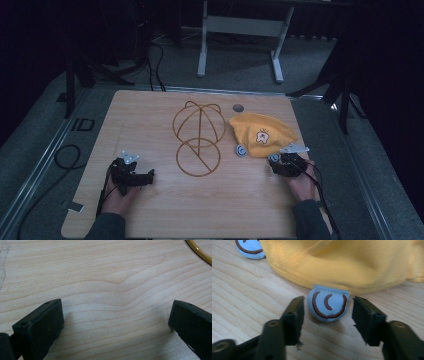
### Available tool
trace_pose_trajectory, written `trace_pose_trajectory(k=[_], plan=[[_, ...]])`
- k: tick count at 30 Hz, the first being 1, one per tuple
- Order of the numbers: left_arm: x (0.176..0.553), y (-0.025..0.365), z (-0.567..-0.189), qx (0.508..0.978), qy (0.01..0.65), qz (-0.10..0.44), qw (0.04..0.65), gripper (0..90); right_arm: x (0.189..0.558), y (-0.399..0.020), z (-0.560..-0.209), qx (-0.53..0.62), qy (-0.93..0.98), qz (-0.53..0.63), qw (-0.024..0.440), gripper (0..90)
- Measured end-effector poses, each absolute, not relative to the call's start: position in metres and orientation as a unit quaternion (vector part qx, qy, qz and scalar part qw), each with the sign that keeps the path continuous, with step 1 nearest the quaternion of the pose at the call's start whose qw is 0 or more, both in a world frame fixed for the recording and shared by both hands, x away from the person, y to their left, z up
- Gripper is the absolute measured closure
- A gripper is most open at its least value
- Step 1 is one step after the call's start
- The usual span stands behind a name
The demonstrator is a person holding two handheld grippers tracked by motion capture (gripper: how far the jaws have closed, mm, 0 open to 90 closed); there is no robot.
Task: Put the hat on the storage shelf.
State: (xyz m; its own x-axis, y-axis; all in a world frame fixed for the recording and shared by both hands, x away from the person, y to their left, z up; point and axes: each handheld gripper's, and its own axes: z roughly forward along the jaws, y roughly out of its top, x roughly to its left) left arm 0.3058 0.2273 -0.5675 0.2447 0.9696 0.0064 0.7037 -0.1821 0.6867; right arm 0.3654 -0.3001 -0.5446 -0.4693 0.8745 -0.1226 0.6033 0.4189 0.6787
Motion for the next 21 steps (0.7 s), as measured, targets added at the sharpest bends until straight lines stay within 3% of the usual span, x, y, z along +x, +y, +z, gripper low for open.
trace_pose_trajectory(k=[11,18,21], plan=[[0.306,0.227,-0.568,0.734,0.570,0.230,0.290,0.2,0.360,-0.285,-0.548,0.418,0.833,0.298,0.207,47.0],[0.306,0.227,-0.568,0.733,0.570,0.229,0.290,0.2,0.361,-0.269,-0.540,0.370,0.846,0.311,0.225,47.0],[0.306,0.227,-0.568,0.733,0.570,0.229,0.290,0.2,0.371,-0.267,-0.543,0.375,0.852,0.291,0.219,53.3]])
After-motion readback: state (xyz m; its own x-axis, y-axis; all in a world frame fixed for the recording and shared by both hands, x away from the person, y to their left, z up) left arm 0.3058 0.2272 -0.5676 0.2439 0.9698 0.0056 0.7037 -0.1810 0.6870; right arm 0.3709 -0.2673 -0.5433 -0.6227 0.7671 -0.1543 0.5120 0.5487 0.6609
